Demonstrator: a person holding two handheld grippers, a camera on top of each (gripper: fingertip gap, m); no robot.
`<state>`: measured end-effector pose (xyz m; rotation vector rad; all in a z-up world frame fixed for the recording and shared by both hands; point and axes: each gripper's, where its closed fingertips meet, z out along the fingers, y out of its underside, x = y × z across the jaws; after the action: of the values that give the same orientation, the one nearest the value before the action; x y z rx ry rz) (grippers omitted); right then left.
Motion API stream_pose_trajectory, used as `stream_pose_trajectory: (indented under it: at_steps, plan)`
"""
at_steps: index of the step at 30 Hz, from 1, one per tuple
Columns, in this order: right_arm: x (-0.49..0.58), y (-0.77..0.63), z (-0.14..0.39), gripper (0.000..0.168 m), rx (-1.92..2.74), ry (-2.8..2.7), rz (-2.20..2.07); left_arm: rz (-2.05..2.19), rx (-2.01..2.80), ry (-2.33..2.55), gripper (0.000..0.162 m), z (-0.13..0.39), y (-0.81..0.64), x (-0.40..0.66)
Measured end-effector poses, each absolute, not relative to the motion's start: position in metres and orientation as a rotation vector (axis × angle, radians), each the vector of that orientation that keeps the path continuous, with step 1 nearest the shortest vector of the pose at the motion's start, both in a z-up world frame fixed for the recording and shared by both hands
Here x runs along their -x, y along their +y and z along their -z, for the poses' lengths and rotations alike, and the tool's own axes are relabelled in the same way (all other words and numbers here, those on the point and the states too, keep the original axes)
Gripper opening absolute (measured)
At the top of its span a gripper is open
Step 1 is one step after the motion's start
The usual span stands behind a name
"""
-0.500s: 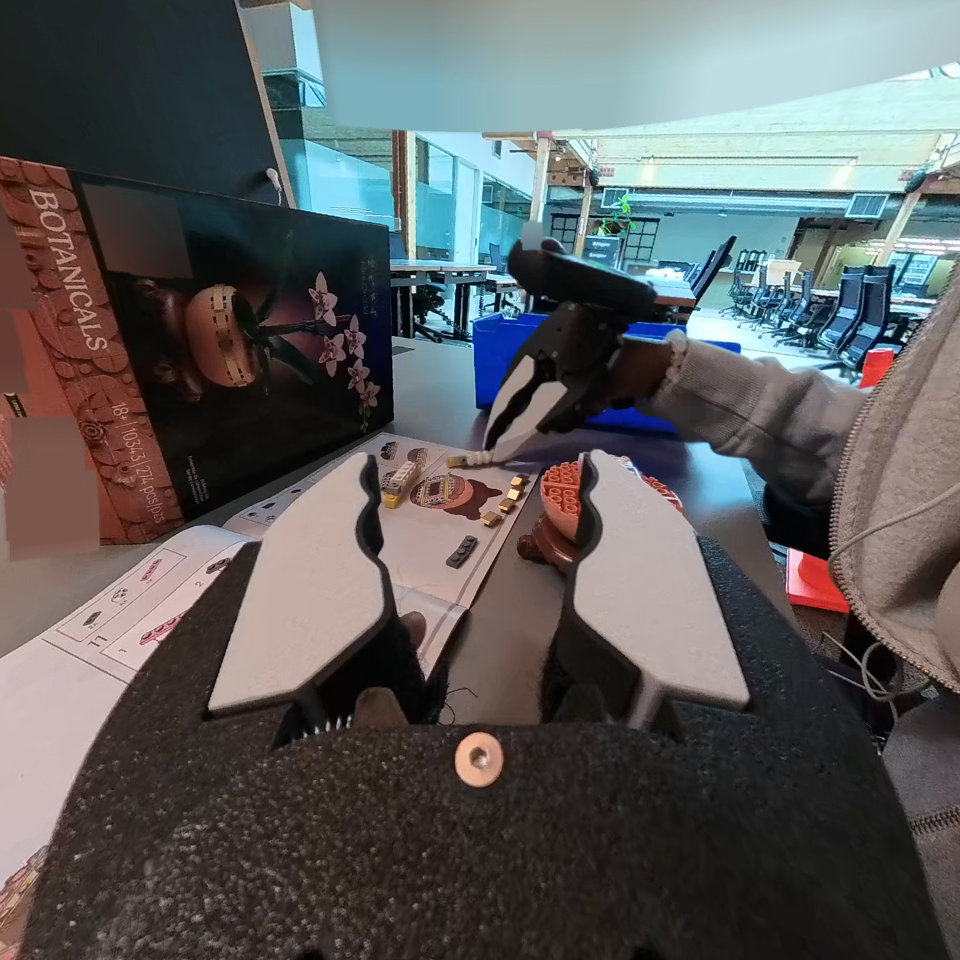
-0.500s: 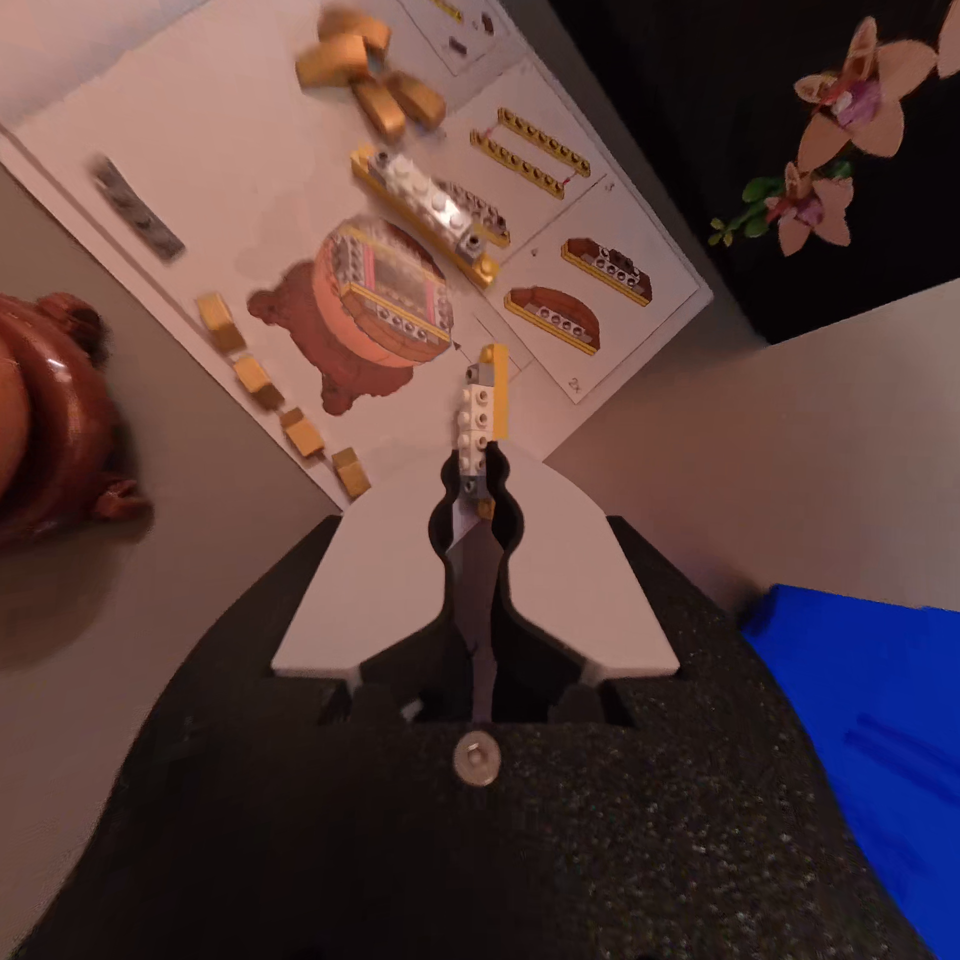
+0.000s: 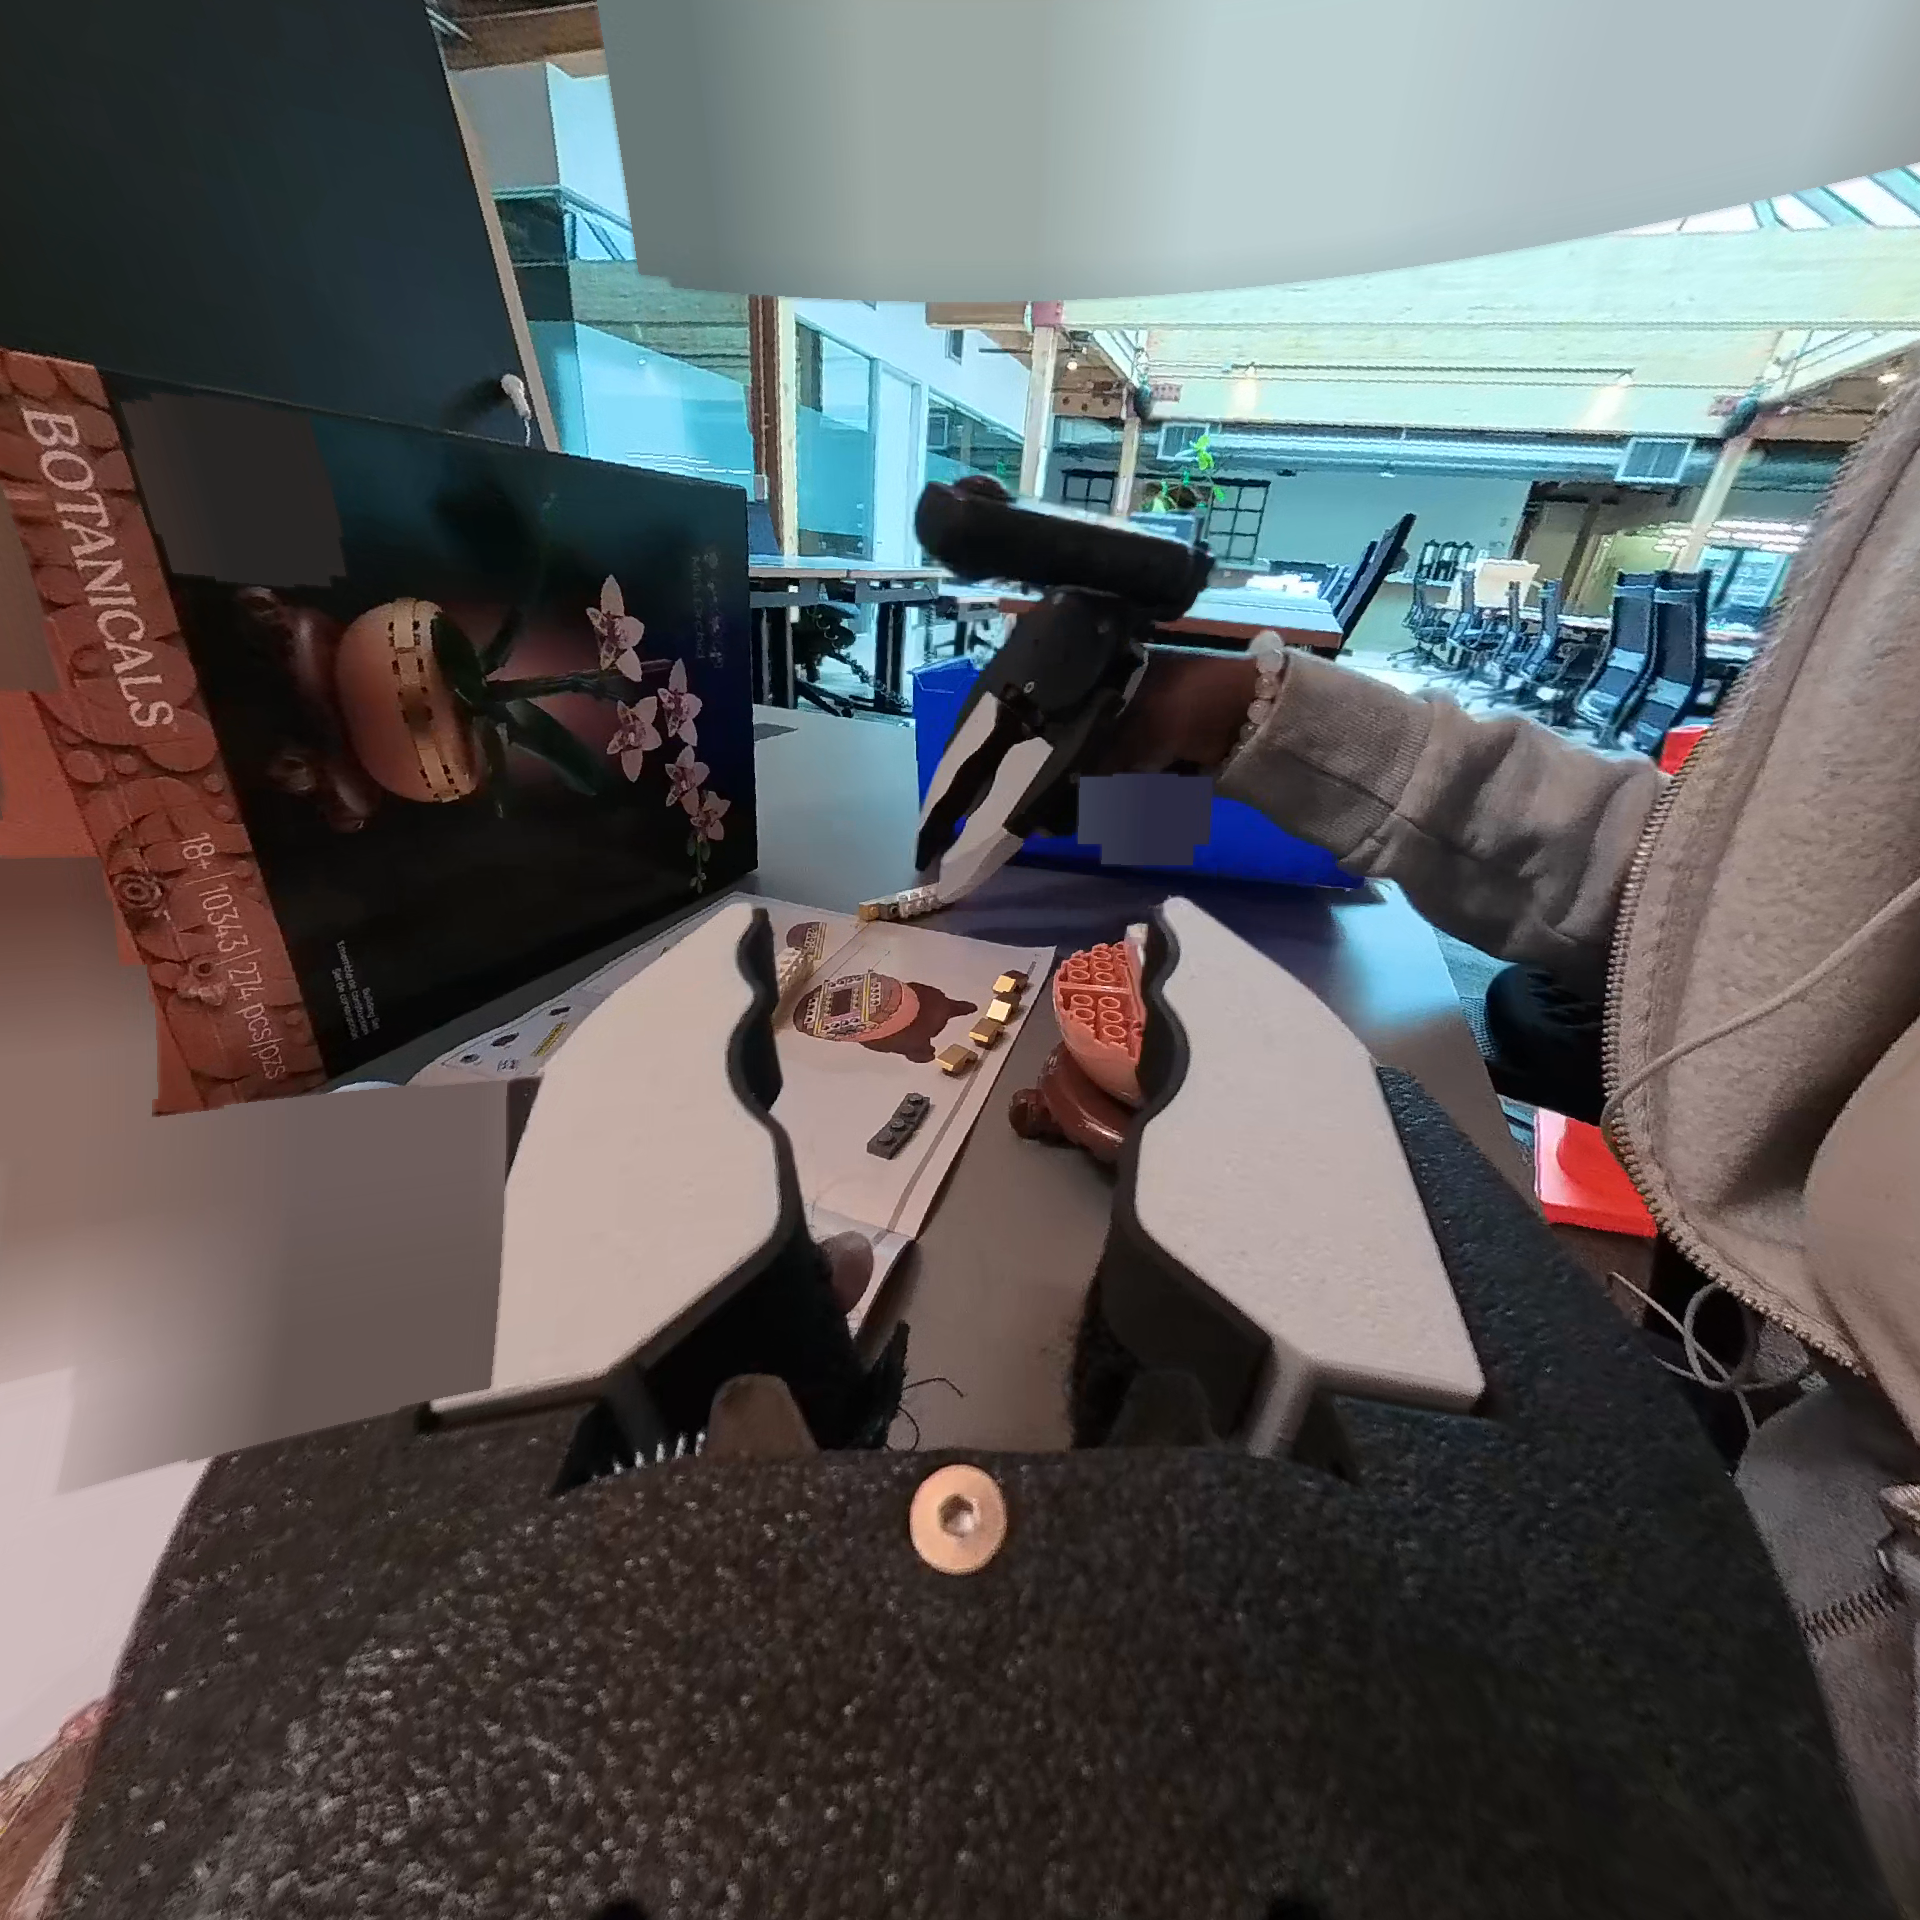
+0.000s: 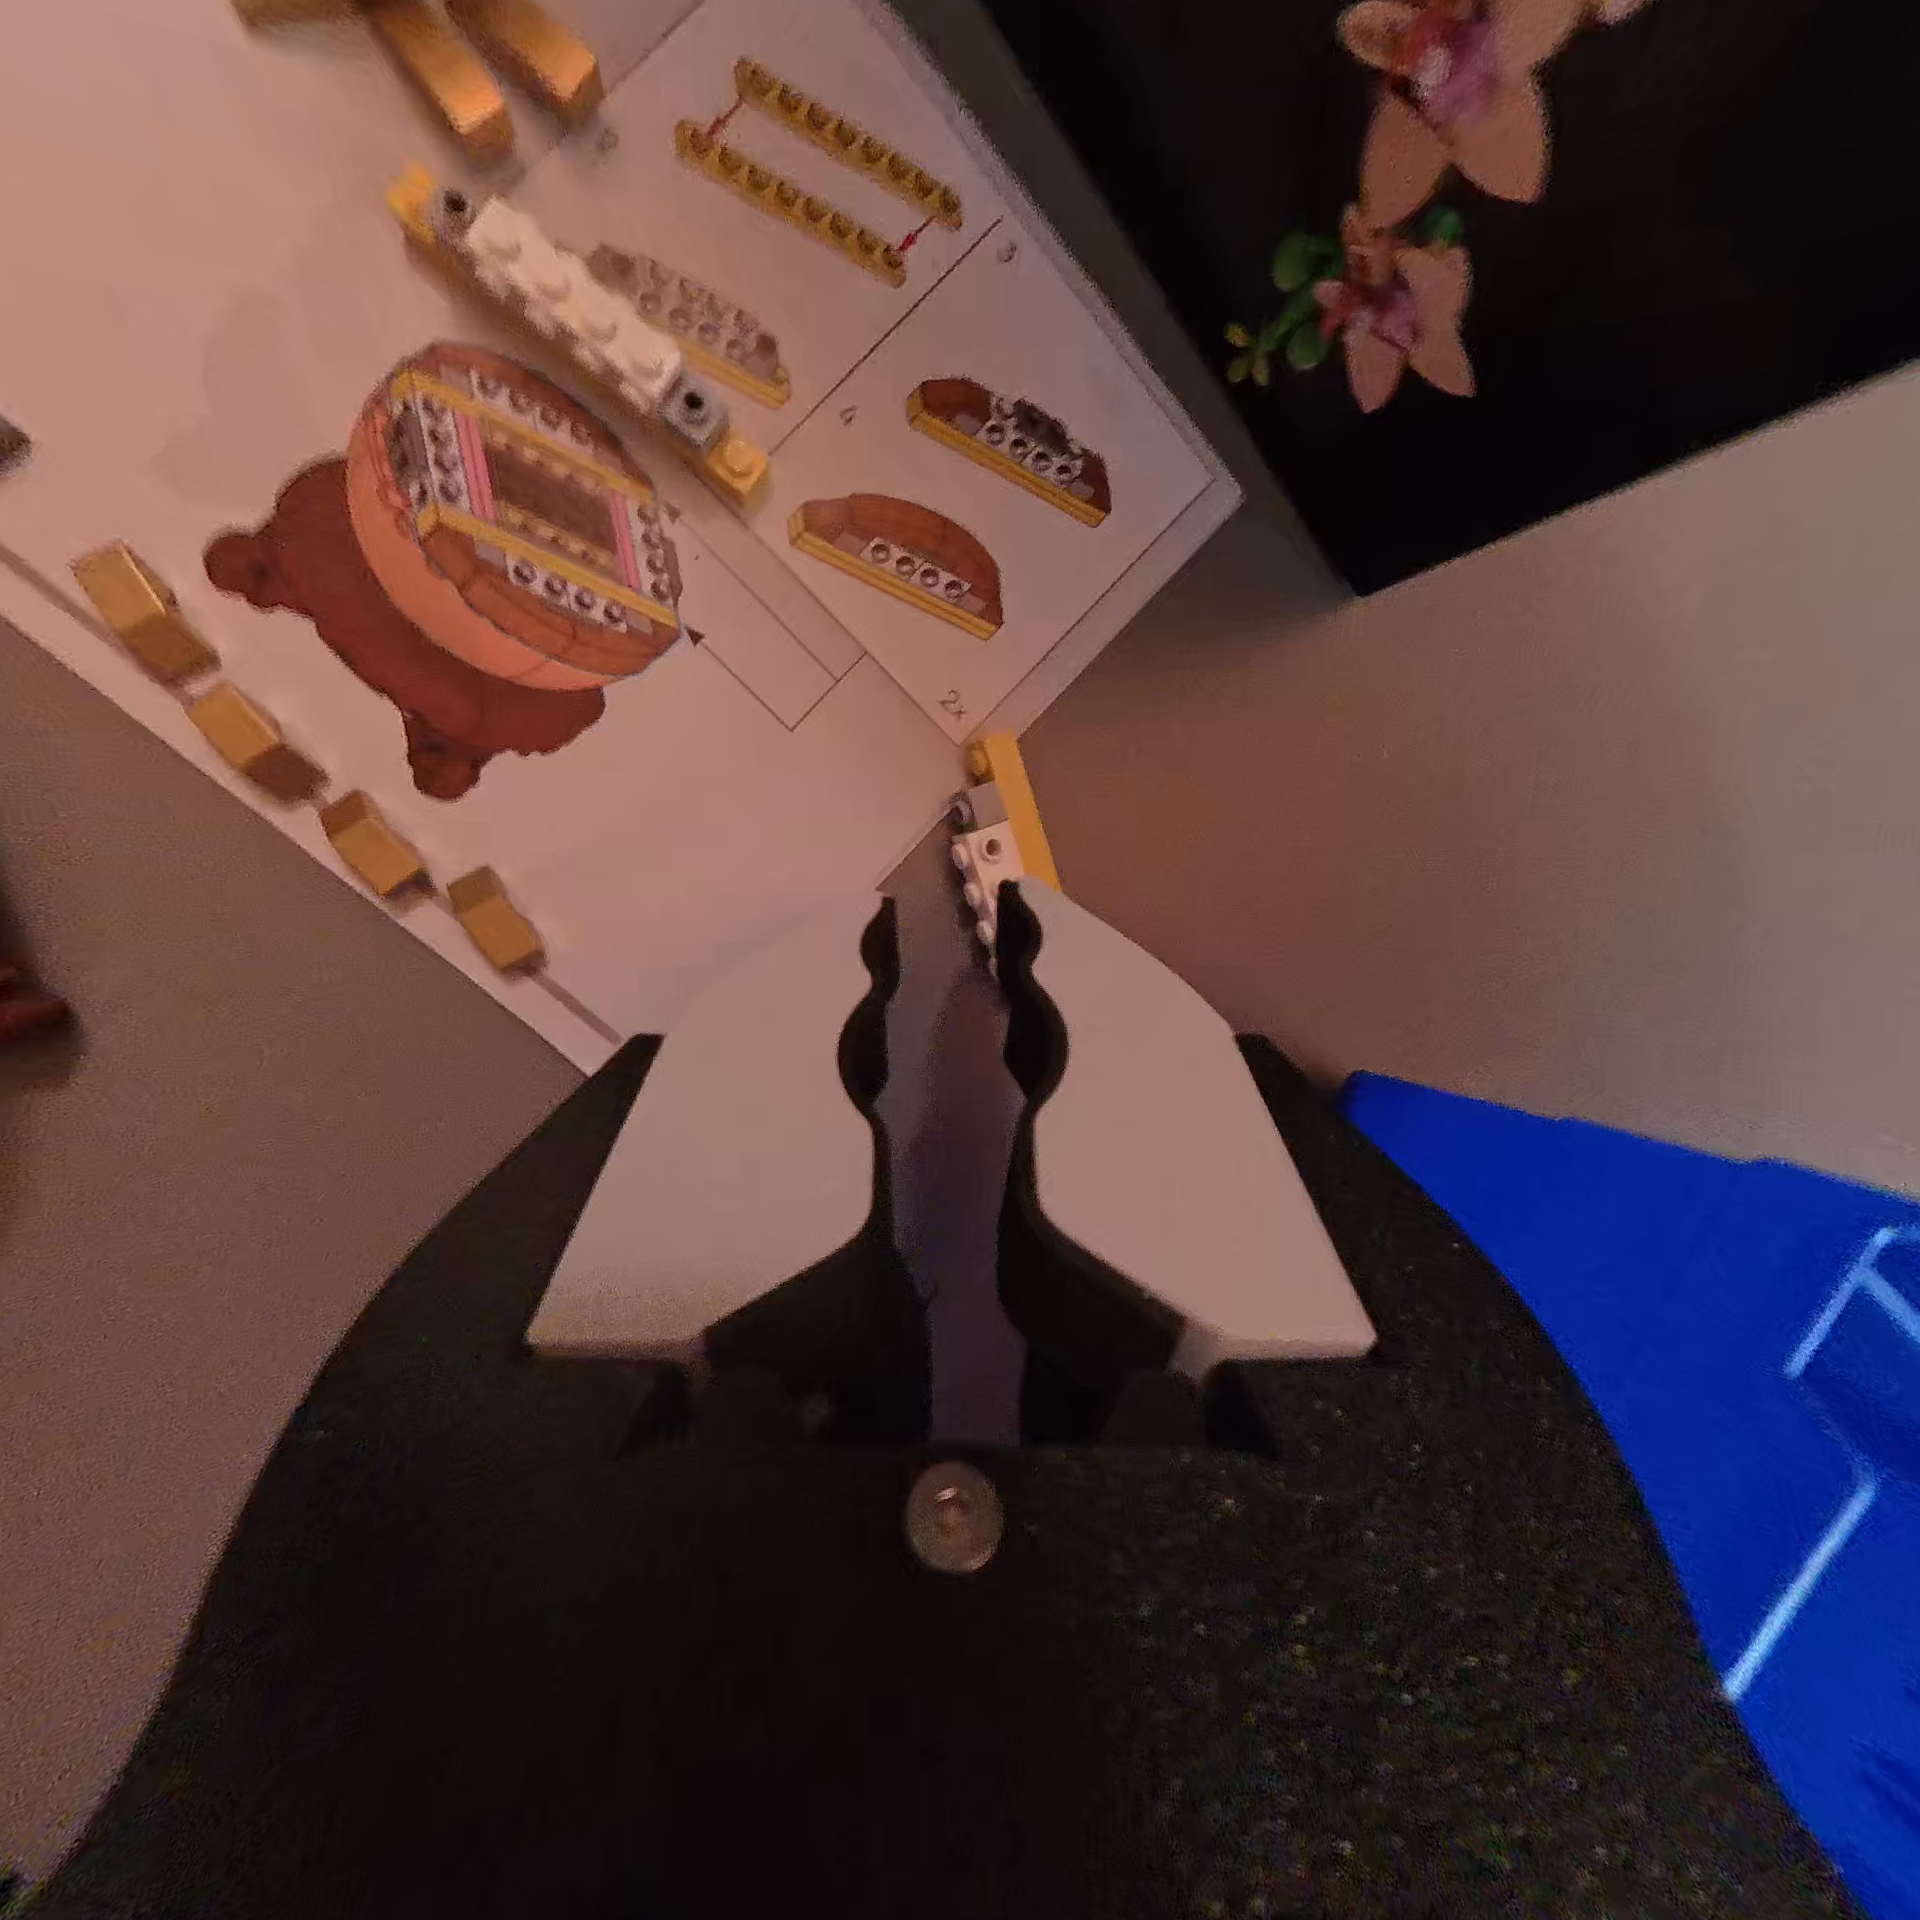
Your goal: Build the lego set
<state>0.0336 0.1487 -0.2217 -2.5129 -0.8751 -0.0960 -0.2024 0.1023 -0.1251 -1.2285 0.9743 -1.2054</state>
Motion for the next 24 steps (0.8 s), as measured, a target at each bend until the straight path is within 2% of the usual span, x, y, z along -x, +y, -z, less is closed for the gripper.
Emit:
stream_pose_trajectory:
  at_steps: [4,8,10,11,14,20,24]
  plan:
    - [-0.047,0.153,0.228,0.022,2.519,-1.144,0.387,1.201,1.215,0.99,0.067,0.125,0.1,0.201]
    - [-0.045,0.16,0.233,0.027,2.46,-1.237,0.456,1.22,1.214,0.961,0.067,0.123,0.102,0.204]
    - [-0.051,0.166,0.236,0.012,2.445,-1.279,0.508,1.224,1.211,0.956,0.067,0.123,0.102,0.205]
    - [-0.053,0.168,0.236,0.012,2.443,-1.302,0.524,1.223,1.21,0.959,0.067,0.123,0.102,0.204]
    - [-0.038,0.165,0.226,0.01,2.506,-1.26,0.3,1.217,1.203,0.975,0.067,0.123,0.1,0.203]
    - [0.011,0.136,0.212,0.011,2.783,-1.075,-0.506,1.215,1.177,0.997,0.067,0.123,0.095,0.202]
    - [0.007,0.135,0.231,0.012,2.871,-1.055,-0.541,1.229,1.165,1.001,0.066,0.122,0.093,0.204]
